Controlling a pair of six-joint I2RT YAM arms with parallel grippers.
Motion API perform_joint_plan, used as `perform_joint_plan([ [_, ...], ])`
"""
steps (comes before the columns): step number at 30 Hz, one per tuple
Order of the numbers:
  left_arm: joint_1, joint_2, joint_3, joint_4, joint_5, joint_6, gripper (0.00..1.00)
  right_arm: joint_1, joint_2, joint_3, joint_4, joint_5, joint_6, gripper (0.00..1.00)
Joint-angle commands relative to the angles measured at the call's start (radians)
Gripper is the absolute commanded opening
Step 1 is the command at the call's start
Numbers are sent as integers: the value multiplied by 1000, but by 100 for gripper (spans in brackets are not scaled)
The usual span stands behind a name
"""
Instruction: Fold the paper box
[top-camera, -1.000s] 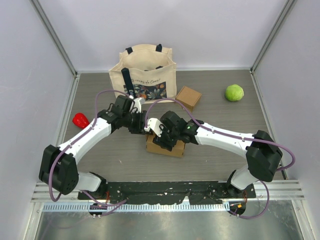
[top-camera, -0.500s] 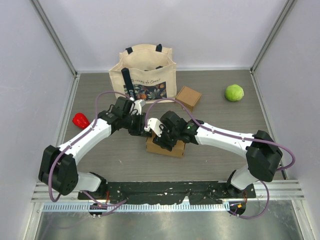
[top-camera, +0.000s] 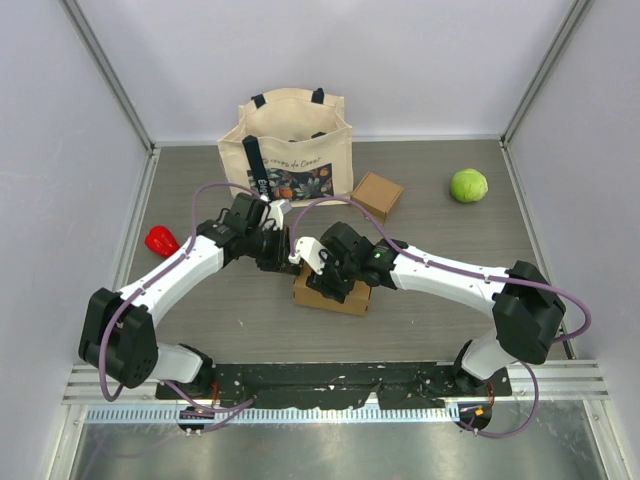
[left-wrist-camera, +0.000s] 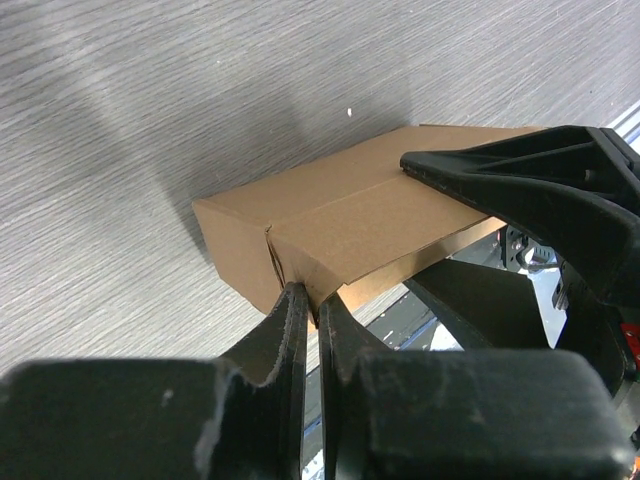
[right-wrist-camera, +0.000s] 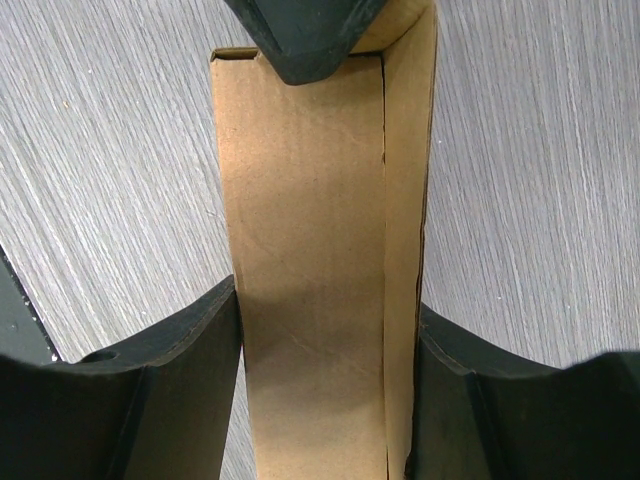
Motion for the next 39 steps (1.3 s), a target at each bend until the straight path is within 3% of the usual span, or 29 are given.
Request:
perform_joint_plan([
  [1, -12, -13, 15, -20, 61, -21, 9, 9, 14, 4, -6, -2, 27, 48],
  [7, -15, -31, -20, -40, -31, -2, 16, 12, 17, 1, -3, 8, 30, 48],
  [11, -18, -39, -25, -60, -68, 11, 13, 15, -6, -5, 27, 36, 58, 49],
  [14, -33, -33, -25, -61, -87, 12, 10, 15, -59, -25, 79, 89, 162, 59],
  [18, -61, -47, -23, -57, -113, -2, 8, 14, -182, -59, 78, 244, 353, 79],
  [22, -81, -59, -22, -61, -146, -8, 8, 9, -363, -122, 20, 333, 638, 86],
  [29, -119, -108, -16, -57, -166, -43, 9, -38, -566, -179, -198, 511, 849, 84],
  [33, -134, -111, 6, -67, -174, -49, 11, -51, -577, -200, -180, 395, 852, 61],
  [35, -140, -110, 6, -69, -177, -51, 11, -51, -575, -221, -155, 357, 836, 56],
  [38, -148, -103, 0, -73, -180, -49, 11, -51, -570, -240, -157, 370, 826, 57],
  [39, -150, -102, -6, -72, -182, -49, 12, -51, -572, -240, -161, 455, 825, 63],
])
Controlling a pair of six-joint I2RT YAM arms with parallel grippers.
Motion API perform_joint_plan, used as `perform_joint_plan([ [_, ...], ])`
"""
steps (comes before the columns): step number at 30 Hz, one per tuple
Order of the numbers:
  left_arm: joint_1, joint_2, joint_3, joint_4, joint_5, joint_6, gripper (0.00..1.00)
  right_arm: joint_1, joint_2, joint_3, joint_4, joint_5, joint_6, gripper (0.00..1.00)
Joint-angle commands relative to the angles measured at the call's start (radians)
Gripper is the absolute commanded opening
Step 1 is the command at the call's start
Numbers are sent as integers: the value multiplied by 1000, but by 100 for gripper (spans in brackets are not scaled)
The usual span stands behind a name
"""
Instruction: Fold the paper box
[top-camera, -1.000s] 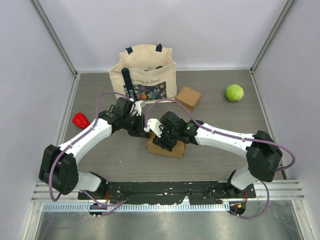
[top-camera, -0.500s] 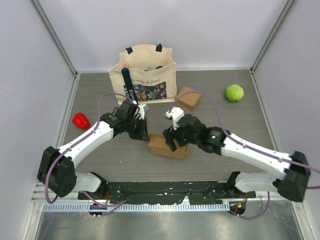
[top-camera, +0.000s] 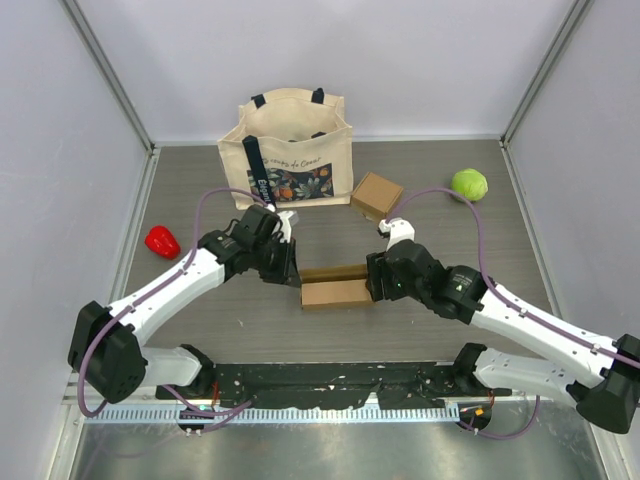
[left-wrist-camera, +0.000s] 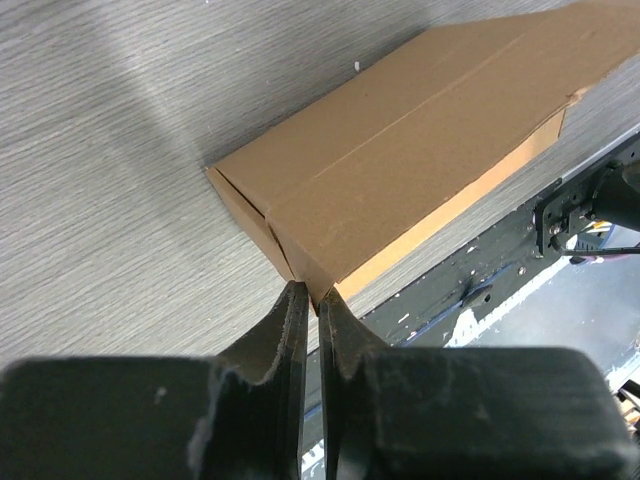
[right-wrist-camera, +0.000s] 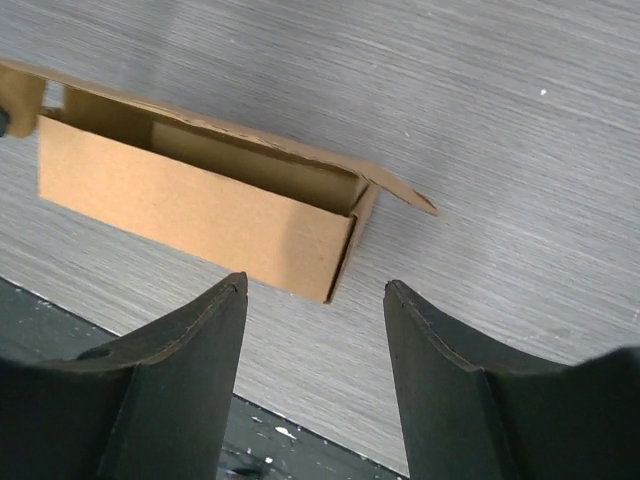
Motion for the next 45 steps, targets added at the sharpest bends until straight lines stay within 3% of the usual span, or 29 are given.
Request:
perform_joint_plan([
  [1, -13, -16, 7, 1, -14, -6, 13, 0, -2, 9, -10, 121, 20, 66],
  [3, -13, -15, 4, 4, -9, -14, 14, -17, 11, 29, -46, 146, 29, 68],
  [8, -13, 7, 18, 7, -8, -14, 14, -40, 53, -20, 2, -49, 40, 66],
  [16, -19, 7, 1, 33, 23, -38, 14, -40, 106, -83, 108, -13, 95, 64],
  [24, -31, 22, -4, 41, 24, -50, 10, -39, 205, -83, 183, -6, 155, 50],
  [37, -35, 13, 60, -74, -52, 23, 0, -40, 212, -74, 183, 20, 137, 49],
  [45, -35, 20, 84, -122, -55, 63, 0, -40, 234, -72, 189, 17, 129, 49],
])
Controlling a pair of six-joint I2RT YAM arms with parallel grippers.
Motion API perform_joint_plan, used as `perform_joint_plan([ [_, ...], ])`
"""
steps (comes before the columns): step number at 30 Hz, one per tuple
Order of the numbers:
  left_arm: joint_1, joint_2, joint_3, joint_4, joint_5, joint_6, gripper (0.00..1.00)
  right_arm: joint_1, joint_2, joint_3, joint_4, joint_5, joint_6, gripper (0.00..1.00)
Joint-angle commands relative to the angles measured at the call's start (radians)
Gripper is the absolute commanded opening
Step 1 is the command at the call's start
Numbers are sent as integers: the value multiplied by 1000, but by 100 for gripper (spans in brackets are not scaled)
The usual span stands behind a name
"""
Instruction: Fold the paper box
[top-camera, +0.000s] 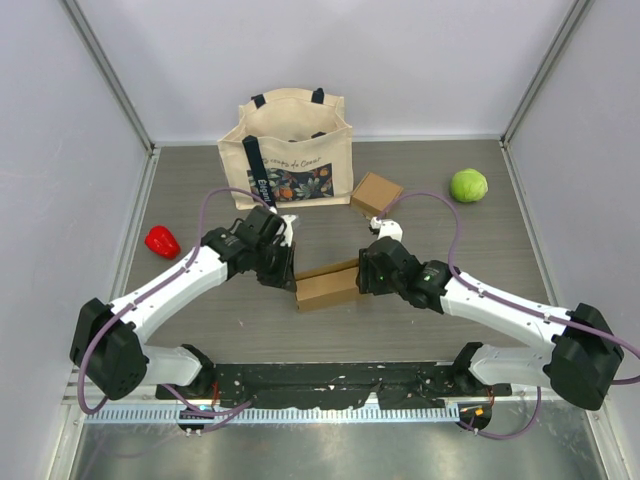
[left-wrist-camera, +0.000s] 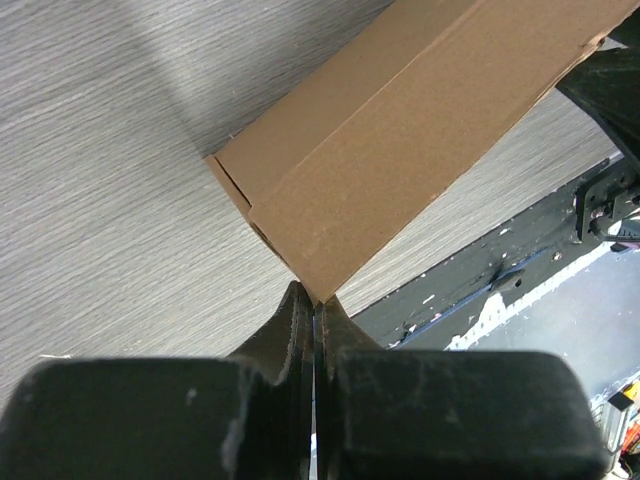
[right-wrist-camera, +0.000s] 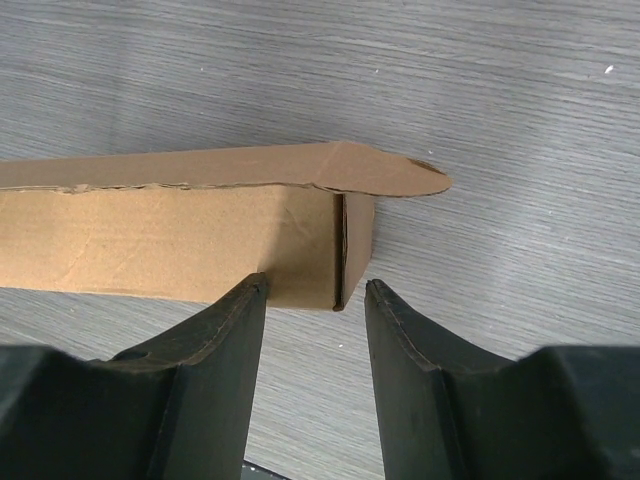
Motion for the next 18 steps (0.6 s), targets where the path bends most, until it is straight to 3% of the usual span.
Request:
perform_joint_plan([
  [1, -6, 5, 46, -29, -3, 42, 0, 1, 23, 12, -23, 22, -7, 49],
  [12, -6, 20, 37, -28, 16, 49, 0, 1, 21, 18, -20, 24, -14, 49],
  [18, -6, 17, -18, 66, 56, -20, 0, 1, 21, 34, -13, 13, -9, 49],
])
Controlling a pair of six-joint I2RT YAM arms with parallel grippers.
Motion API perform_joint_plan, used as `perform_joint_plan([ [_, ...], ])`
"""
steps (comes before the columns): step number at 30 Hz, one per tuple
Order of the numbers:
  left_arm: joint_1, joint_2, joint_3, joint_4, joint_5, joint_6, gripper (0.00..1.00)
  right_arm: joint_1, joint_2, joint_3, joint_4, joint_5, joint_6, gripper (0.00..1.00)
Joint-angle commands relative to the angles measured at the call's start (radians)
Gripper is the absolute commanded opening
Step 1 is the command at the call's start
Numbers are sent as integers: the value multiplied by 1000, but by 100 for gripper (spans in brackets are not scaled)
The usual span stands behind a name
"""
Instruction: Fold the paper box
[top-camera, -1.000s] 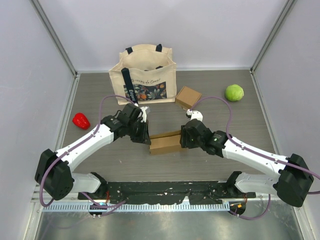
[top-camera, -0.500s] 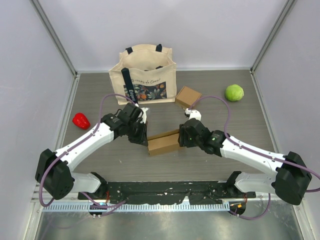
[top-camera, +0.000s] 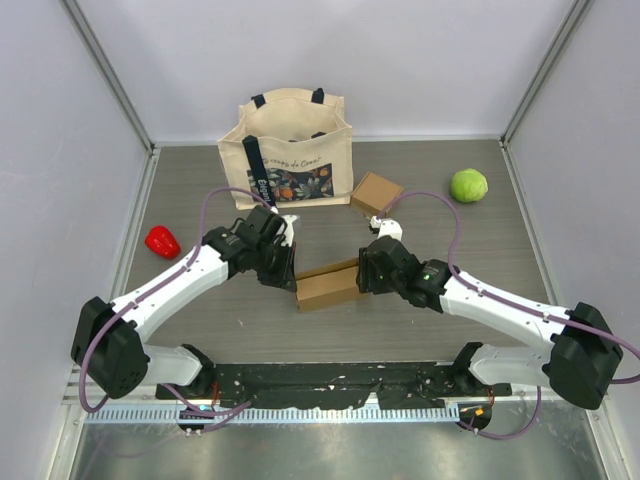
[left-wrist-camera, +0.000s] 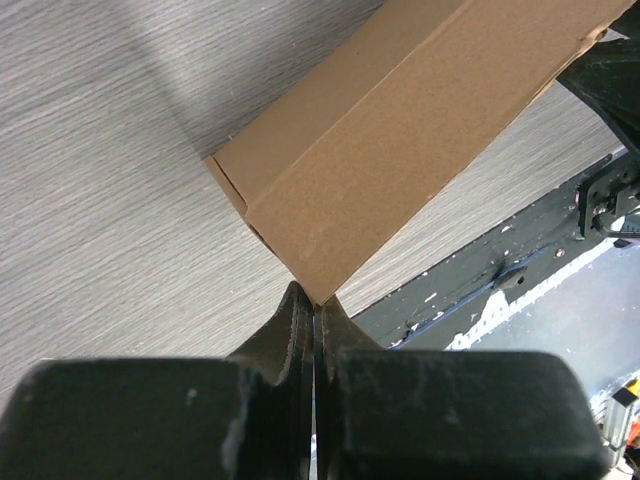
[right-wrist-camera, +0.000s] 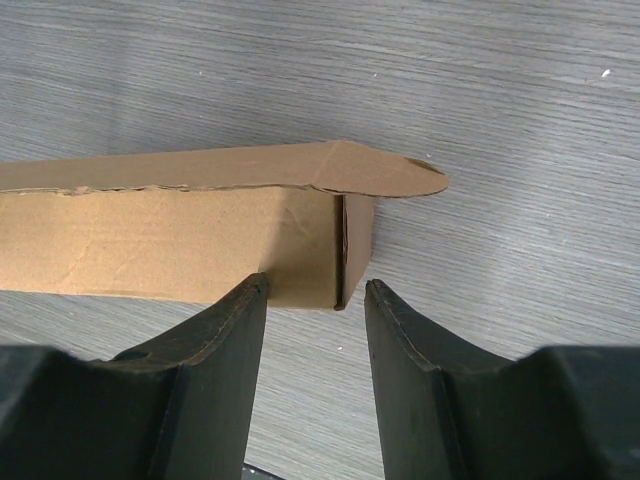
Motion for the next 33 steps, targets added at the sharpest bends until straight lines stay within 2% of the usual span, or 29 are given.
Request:
perform_joint_plan([
  [1, -6, 9, -32, 95, 53, -44, 0, 3, 12, 33, -22, 8, -7, 49],
  [8, -8, 17, -46, 63, 4, -14, 0, 1, -15, 50, -37, 15, -22, 51],
  [10, -8, 12, -44, 58, -7, -9, 0, 1, -38, 61, -42, 16, -39, 54],
  [11, -8, 12, -38, 56, -10, -8, 0, -6, -48, 65, -48, 13, -64, 60],
  [15, -8, 20, -31, 50, -4, -2, 0, -69, -101, 92, -77, -8, -162, 66],
  [18, -8, 20, -34, 52, 0, 3, 0, -135, -112, 90, -50, -91, -272, 64],
  [21, -8, 23, -31, 44, 0, 12, 0, -160, -98, 105, -20, -96, -340, 57],
  [25, -8, 21, -34, 47, 5, 18, 0, -190, -66, 90, 65, -186, -422, 55],
  [33, -8, 20, -35, 40, 13, 35, 0, -197, -22, 38, 197, -236, -550, 55],
])
